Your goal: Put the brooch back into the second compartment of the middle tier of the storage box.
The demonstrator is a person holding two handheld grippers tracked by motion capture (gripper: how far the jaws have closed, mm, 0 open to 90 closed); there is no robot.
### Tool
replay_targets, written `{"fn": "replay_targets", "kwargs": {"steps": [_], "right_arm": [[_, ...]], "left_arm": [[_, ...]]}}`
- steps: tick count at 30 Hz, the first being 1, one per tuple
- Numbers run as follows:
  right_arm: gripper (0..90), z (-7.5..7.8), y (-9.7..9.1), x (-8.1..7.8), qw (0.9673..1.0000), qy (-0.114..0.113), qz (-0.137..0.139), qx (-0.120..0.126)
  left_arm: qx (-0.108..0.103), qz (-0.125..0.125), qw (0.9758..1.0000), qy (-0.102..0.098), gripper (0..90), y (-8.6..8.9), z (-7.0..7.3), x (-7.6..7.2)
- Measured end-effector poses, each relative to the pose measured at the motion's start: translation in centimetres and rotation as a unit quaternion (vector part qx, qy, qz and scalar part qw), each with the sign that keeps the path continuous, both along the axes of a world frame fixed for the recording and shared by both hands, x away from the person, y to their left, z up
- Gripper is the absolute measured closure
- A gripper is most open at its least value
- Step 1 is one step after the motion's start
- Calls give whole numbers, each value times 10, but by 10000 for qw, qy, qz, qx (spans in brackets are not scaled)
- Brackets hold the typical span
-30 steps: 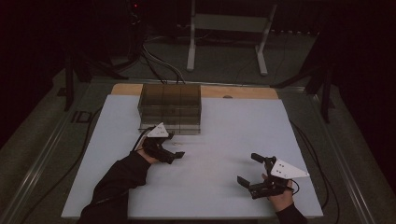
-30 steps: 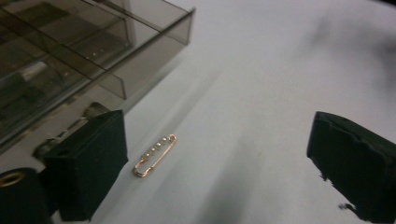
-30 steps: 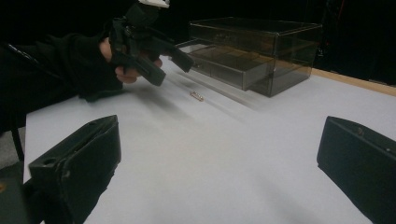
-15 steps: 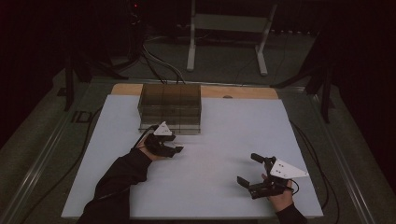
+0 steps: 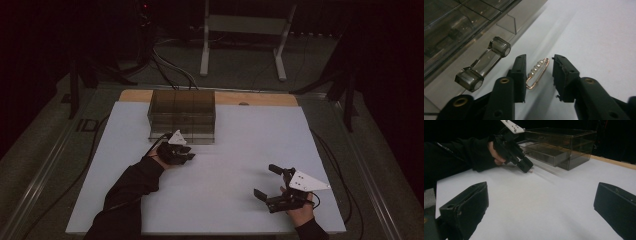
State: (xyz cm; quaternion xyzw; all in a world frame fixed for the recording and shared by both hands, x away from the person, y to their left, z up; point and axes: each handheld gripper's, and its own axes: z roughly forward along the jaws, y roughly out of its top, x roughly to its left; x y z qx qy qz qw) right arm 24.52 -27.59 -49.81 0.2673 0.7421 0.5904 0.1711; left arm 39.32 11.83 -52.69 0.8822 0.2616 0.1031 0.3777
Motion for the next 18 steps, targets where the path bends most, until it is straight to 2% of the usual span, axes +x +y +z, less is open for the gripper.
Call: {"fn": "replay_targets", "kwargs": {"steps": [5,7,8,9,18], "right_arm": [[0,0,0,0,10000,3,-1,-28],[0,0,0,0,10000,-4,-2,-40],[0,0,0,0,10000,-4,-2,-40],[0,0,0,0,10000,1,-5,-33],[0,0,0,0,10000,-3,-10,-43]], "left_arm": [[-25,13,10000,50,740,-2,0,0],[-18,-4,10000,65,803,-2,0,-1],[-8,2,10000,79,803,-3,0,-1],[3,24,9999,101,853,-4,1,-1],[68,137,9998,112,865,-6,2,-3]]}}
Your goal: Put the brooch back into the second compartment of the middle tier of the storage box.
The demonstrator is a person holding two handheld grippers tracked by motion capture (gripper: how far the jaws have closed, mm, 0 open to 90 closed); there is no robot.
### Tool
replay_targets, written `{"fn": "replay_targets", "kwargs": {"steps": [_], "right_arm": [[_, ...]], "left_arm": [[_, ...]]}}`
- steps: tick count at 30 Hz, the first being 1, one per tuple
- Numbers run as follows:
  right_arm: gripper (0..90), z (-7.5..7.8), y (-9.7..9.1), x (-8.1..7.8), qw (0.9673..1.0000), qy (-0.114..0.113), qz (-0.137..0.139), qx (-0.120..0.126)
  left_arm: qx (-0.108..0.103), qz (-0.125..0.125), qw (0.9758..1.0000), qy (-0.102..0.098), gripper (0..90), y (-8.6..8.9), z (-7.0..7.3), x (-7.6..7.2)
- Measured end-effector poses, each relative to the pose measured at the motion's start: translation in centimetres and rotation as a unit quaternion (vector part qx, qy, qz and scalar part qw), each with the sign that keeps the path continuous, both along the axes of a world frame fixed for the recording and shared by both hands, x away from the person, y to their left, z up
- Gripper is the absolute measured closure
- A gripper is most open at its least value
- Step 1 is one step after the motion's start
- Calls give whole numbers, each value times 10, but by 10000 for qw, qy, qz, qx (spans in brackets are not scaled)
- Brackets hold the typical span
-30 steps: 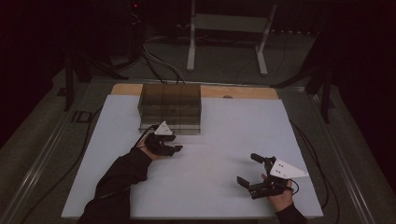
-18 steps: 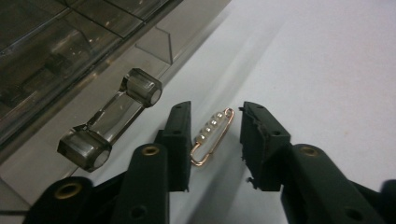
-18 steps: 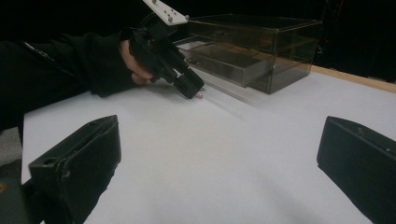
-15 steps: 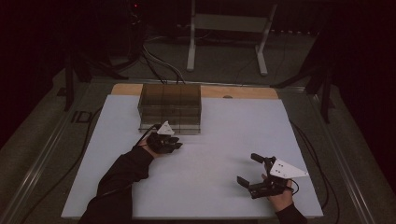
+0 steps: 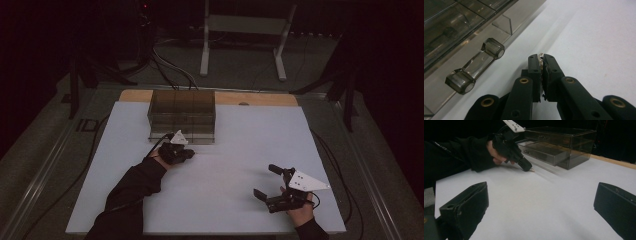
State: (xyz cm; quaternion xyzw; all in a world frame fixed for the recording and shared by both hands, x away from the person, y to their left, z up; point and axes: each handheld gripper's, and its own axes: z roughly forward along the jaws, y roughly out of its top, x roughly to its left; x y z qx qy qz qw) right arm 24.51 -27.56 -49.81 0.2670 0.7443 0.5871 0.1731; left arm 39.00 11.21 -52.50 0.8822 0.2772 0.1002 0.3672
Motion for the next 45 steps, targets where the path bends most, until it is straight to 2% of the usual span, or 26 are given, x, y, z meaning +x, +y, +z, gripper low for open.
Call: {"fn": "replay_targets", "kwargs": {"steps": [6,11,17,27,34,38,45], "right_arm": [[0,0,0,0,10000,3,1,13],[0,0,0,0,10000,5,12,4],[0,1,-1,0,10000,-5,-4,14],[0,1,-1,0,10000,-15,1,20],[0,1,-1,0,10000,-17,-3,14],[0,1,-1,0,10000,-15,-5,15],[0,1,-1,0,10000,-18,-9,17]], "left_arm": [[-66,-21,10000,23,874,1,2,-1],[19,-92,10000,6,874,-1,5,-5],[-63,-89,9999,-93,875,-2,11,-9],[-201,-134,9996,-129,876,0,23,-16],[-313,-93,9992,-238,876,4,34,-19],[-376,-76,9990,-233,876,5,36,-19],[-395,-113,9987,-289,876,5,41,-21]]}}
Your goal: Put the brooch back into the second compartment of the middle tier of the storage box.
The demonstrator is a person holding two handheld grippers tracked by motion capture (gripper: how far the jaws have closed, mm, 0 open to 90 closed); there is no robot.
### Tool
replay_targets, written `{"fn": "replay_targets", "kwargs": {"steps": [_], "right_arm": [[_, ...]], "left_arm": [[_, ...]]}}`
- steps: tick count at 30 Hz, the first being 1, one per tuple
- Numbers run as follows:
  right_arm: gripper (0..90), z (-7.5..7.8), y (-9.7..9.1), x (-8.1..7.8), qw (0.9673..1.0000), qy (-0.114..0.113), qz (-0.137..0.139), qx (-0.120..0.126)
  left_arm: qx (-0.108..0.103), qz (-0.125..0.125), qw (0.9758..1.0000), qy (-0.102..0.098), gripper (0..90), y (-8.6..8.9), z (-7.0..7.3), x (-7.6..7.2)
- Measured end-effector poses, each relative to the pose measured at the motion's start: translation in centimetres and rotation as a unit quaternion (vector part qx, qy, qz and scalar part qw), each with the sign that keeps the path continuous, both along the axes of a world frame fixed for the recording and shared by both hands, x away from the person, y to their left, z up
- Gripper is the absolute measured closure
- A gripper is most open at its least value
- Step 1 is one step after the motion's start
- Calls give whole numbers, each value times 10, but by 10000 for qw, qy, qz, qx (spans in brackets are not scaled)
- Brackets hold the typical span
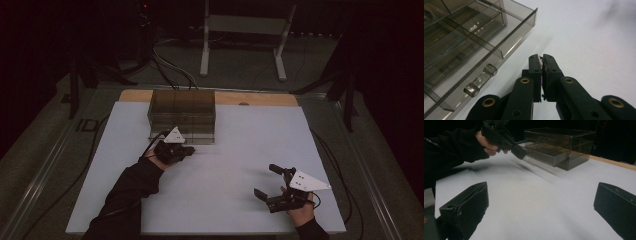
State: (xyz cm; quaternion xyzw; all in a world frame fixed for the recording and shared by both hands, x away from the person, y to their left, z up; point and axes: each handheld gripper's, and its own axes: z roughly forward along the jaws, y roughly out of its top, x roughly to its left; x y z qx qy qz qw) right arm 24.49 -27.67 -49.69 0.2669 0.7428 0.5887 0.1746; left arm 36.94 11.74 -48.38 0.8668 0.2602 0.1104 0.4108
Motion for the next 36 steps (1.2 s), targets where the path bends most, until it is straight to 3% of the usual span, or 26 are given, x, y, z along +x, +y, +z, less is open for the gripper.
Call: {"fn": "replay_targets", "kwargs": {"steps": [14,24,36], "right_arm": [[0,0,1,0,10000,6,2,-2],[0,0,1,0,10000,16,5,-9],[0,0,1,0,10000,13,4,-2]], "left_arm": [[-110,79,9998,-132,876,4,15,-2],[-332,191,9989,-270,875,11,29,-3],[-575,449,9967,-362,875,18,32,1]]}}
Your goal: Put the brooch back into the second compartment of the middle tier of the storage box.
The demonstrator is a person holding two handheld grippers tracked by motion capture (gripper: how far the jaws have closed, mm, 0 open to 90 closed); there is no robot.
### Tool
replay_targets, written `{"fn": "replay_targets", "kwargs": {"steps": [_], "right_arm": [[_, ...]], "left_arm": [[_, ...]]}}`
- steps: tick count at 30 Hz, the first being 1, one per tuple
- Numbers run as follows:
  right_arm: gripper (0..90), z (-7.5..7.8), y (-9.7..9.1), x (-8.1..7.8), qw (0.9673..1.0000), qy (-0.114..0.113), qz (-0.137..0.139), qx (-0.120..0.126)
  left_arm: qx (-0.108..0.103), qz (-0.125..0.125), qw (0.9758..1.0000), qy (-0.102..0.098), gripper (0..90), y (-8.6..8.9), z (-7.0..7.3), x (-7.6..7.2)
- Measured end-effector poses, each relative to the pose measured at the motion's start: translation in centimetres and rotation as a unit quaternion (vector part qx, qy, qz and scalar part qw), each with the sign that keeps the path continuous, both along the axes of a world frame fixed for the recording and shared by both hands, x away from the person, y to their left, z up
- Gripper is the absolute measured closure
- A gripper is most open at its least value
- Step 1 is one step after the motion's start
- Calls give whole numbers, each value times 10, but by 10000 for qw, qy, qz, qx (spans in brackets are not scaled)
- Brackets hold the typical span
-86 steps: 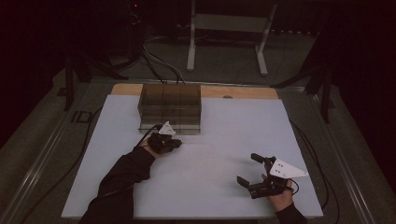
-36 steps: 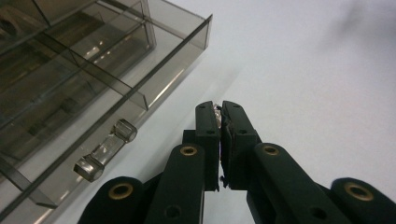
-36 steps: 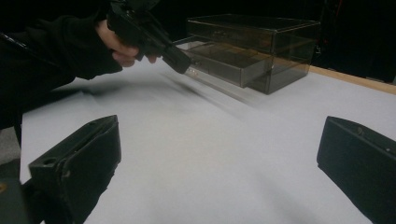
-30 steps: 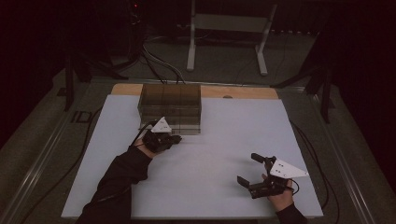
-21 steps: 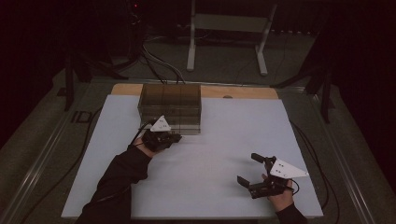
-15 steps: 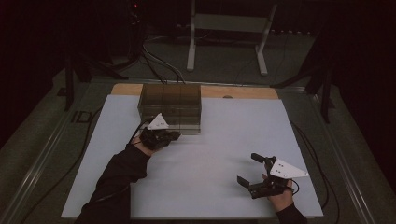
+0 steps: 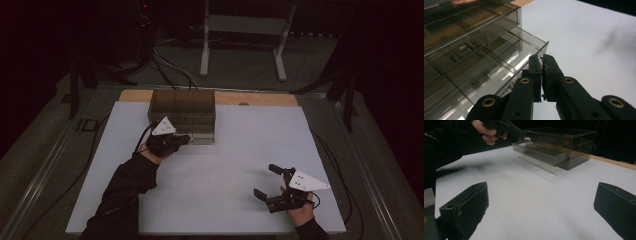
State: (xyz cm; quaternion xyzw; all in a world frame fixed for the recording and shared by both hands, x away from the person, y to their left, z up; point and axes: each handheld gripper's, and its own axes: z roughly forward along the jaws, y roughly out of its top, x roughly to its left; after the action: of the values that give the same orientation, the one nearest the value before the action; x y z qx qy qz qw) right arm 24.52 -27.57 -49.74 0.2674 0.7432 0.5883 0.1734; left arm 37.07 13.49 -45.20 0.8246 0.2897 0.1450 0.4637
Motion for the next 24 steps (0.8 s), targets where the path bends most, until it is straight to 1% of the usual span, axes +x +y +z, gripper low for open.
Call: {"fn": "replay_targets", "kwargs": {"steps": [1,6,7,8,10,11,13,16,17,19,24], "right_arm": [[0,0,0,0,10000,0,-5,-6],[0,0,0,0,10000,2,-7,10],[0,0,0,0,10000,1,-6,6],[0,0,0,0,10000,4,-1,3],[0,0,0,0,10000,-2,-7,-5],[0,0,0,0,10000,-1,-6,-5],[0,0,0,0,10000,-4,-7,-19],[0,0,0,0,10000,-6,-4,-19],[0,0,0,0,10000,-8,-7,-19],[0,0,0,0,10000,5,-4,-23],[0,-1,1,0,10000,6,-2,-22]], "left_arm": [[-31,12,10000,11,875,0,0,0],[-36,166,9999,-25,875,2,-2,3],[-49,203,9998,-67,875,3,-1,3],[-116,254,9996,-99,875,4,-1,4],[-185,292,9993,-130,874,5,0,5],[-246,324,9991,-106,874,7,1,6],[-248,413,9987,-149,874,8,1,6],[-276,467,9984,-162,874,9,1,7],[-286,556,9979,-186,874,9,1,8],[-293,612,9974,-234,874,9,1,8],[-299,778,9961,-276,874,11,-1,11]]}}
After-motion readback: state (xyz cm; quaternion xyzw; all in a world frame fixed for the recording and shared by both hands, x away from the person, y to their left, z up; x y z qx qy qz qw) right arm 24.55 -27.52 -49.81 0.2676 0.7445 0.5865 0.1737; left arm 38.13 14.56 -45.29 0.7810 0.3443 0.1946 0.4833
